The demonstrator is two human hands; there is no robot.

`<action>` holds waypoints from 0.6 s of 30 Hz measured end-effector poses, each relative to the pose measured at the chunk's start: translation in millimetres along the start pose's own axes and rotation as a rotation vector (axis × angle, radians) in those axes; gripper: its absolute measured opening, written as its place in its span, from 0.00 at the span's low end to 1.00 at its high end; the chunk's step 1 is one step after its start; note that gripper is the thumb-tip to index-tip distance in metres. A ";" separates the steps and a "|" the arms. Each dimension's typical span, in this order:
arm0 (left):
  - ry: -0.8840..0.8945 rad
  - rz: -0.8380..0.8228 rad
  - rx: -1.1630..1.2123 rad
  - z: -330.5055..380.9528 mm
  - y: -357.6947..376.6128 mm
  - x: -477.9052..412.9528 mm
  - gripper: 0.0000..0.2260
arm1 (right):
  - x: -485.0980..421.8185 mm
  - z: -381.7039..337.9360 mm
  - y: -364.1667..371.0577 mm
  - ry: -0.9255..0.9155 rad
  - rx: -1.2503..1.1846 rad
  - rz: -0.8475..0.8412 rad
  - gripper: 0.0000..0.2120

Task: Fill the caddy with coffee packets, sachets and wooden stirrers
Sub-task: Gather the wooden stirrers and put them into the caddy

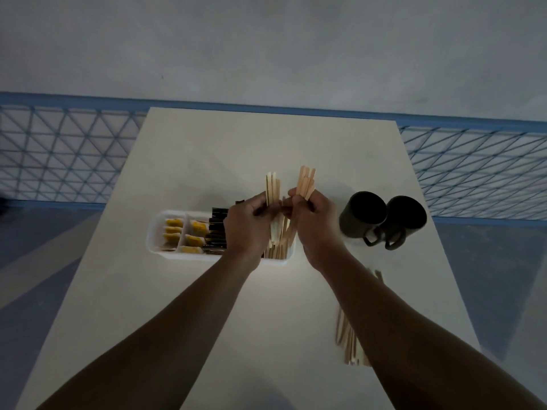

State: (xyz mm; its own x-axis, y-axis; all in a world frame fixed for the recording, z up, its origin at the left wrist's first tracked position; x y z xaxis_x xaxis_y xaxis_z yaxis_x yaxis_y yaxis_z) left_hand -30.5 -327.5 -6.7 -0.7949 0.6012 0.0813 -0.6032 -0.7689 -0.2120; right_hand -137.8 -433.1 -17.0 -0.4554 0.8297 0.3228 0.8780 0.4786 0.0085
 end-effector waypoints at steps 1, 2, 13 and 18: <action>0.010 0.011 -0.035 -0.5 -0.9 2.0 0.06 | -0.4 4.4 -0.1 0.001 0.019 0.012 0.10; 0.021 0.022 -0.066 -1.5 -1.9 3.5 0.06 | -0.7 8.9 0.3 0.001 0.040 0.019 0.10; 0.133 0.031 -0.291 -7.8 1.8 7.0 0.04 | 5.2 28.8 2.0 0.000 0.344 0.000 0.08; 0.213 0.016 -0.369 7.5 1.5 4.2 0.09 | 4.0 18.8 0.6 -0.110 0.524 0.018 0.08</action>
State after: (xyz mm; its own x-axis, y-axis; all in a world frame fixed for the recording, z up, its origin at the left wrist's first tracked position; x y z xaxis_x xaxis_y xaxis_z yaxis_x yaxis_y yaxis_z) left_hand -35.3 -327.7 0.6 -0.7497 0.6509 -0.1192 -0.4964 -0.6724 -0.5491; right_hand -141.9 -424.1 -33.5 -0.4784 0.8508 0.2174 0.7071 0.5201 -0.4791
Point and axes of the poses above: each hand's wrist, its own x-axis away from the middle knuckle, its own y-axis out of the palm, z = x × y, the point moved 9 cm from there along -x, towards the middle knuckle, and after that the axes turned 5 degrees about y, right-handed, at the moved point
